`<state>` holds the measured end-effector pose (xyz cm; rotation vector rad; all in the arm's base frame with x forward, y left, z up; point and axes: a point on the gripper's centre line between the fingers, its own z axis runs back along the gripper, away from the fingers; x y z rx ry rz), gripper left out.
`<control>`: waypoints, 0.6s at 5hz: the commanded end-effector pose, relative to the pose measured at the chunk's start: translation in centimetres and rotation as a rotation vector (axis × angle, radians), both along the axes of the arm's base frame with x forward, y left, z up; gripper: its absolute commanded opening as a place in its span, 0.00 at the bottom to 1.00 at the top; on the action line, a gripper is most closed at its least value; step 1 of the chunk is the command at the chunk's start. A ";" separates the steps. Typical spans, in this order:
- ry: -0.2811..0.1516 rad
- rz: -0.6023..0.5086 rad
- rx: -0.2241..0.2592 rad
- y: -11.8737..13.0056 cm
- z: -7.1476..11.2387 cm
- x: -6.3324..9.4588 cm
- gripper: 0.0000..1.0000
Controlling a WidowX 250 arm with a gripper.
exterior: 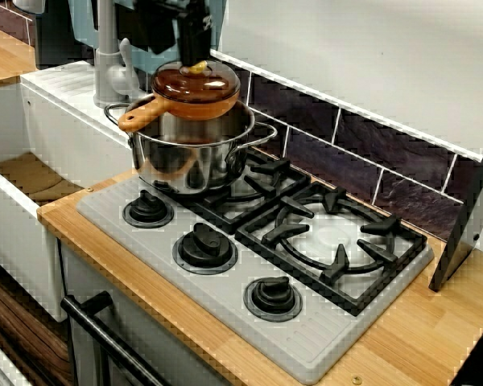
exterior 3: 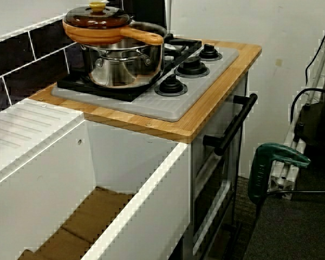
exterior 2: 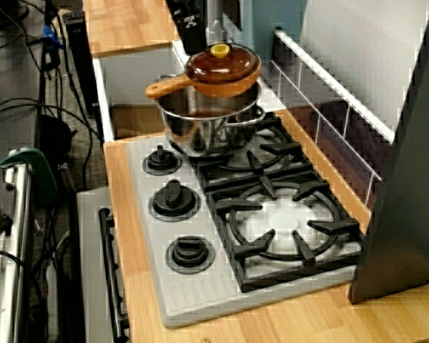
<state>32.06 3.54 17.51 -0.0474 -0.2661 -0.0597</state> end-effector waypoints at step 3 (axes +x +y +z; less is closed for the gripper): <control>-0.023 -0.024 0.035 0.0 -0.6 -2.9 1.00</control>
